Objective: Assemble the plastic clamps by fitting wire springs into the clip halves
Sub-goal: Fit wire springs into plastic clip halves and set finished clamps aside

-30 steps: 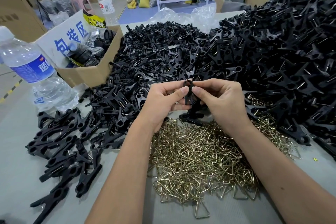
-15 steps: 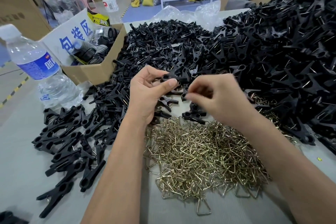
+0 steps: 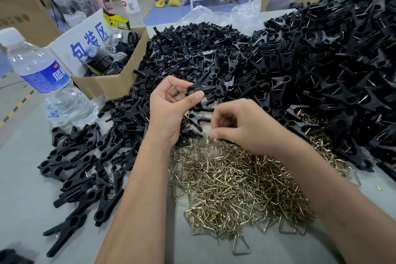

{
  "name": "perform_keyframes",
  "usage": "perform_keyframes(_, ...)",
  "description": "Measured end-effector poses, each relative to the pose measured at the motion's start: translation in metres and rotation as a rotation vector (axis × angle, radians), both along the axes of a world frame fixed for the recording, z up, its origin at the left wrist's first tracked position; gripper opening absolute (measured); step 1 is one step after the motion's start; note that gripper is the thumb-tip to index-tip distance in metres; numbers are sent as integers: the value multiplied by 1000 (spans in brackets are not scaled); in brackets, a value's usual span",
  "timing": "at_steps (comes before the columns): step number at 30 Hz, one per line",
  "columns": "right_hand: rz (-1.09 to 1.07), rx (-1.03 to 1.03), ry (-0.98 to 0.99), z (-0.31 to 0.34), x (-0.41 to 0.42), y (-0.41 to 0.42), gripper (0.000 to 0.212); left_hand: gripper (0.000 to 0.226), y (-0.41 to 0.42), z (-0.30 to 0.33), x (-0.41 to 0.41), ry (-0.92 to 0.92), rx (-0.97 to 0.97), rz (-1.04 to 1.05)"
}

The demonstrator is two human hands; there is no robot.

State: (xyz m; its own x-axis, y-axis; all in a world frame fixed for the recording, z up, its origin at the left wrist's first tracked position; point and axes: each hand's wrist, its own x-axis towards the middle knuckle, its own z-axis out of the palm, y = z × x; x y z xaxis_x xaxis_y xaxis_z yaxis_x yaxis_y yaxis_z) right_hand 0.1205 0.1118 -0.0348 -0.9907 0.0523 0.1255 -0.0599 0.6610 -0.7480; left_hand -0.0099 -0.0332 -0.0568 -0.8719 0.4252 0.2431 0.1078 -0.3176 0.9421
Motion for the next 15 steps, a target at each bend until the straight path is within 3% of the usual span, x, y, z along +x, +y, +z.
perform_keyframes(2,-18,-204,6,2,4,8,7,32,-1,0,-1,-10,1,-11)
perform_keyframes(6,-17,-194,-48,0,8,17,7,27,0,-2,-1,2,-35,-12)
perform_keyframes(10,-100,-314,-3,0,11,21,4,27,0,-2,-1,15,-86,3)
perform_keyframes(15,-384,-781,162,-4,7,20,8,32,-1,-3,0,63,-82,-75)
